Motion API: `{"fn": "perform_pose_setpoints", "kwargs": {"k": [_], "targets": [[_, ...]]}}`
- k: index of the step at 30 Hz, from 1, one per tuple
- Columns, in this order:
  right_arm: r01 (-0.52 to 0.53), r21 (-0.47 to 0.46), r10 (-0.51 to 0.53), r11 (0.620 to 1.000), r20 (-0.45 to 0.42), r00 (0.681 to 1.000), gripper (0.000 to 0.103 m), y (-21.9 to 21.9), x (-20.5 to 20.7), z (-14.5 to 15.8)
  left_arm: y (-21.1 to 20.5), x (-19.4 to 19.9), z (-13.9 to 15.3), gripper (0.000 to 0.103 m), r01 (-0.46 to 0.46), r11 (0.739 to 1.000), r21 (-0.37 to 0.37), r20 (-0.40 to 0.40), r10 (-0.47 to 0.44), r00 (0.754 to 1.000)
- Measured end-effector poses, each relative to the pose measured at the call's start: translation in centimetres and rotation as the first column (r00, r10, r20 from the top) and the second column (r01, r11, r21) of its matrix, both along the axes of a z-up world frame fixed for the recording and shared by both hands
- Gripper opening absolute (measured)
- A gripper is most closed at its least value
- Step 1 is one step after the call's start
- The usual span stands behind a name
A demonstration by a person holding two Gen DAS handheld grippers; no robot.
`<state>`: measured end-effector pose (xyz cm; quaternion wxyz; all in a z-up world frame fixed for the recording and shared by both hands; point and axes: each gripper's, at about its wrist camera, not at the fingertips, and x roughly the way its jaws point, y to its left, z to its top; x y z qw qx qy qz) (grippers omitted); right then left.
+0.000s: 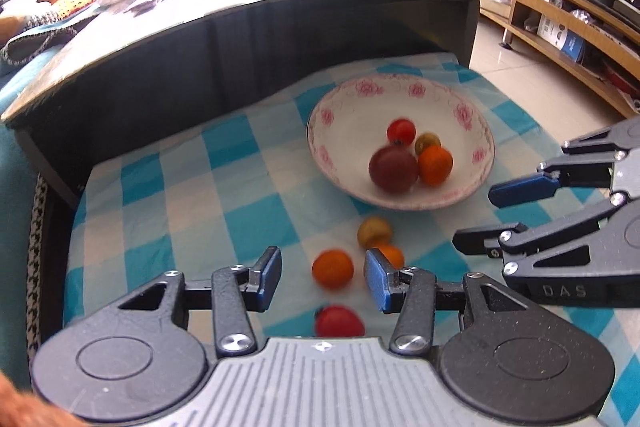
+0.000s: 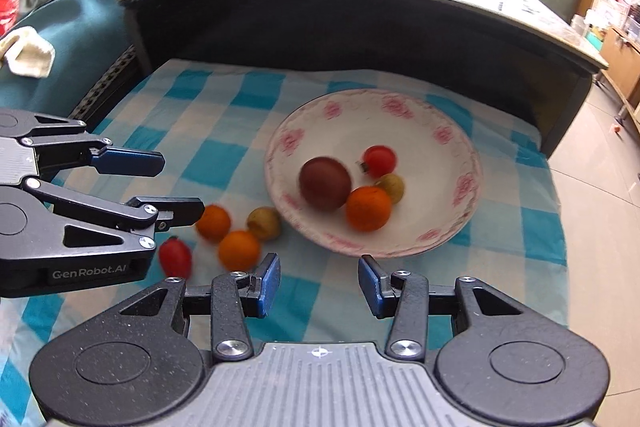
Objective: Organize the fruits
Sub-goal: 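Open both grippers and withdraw them from the plate, then close the left gripper on a red cherry tomato on the cloth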
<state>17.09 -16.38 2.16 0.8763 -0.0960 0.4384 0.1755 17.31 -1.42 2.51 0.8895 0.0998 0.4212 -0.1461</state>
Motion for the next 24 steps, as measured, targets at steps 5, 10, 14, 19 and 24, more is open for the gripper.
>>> {"fn": "perform_pose_setpoints", "kwargs": {"k": [5,10,14,19,24], "targets": [[-0.051,-0.012,0.051,0.999,-0.034,0.998,0.038,1.4,-0.4,-0.8,0.7,-1.6,-1.2,0.055,0.038,0.999,0.016,-0.041,-0.037,0.998],[-0.07,-0.011,0.07,0.997,-0.058,0.996,0.038,2.5,-0.1,-1.5,0.7,-1.9,-2.4,0.055,0.077,0.997,0.029,-0.071,-0.075,0.995],[-0.085,-0.003,0.085,0.996,-0.07,0.994,0.038,3.2,0.3,-1.8,0.8,-1.5,-3.2,0.055,0.087,0.996,0.032,-0.088,-0.084,0.993],[-0.091,0.013,0.092,0.996,-0.099,0.991,0.038,3.8,1.2,-2.5,0.7,-1.0,-3.7,0.055,0.103,0.994,0.032,-0.092,-0.099,0.991],[-0.101,0.006,0.101,0.995,-0.115,0.988,0.038,4.5,1.6,-3.4,0.5,-0.6,-4.1,0.055,0.113,0.993,0.031,-0.103,-0.109,0.989]]}}
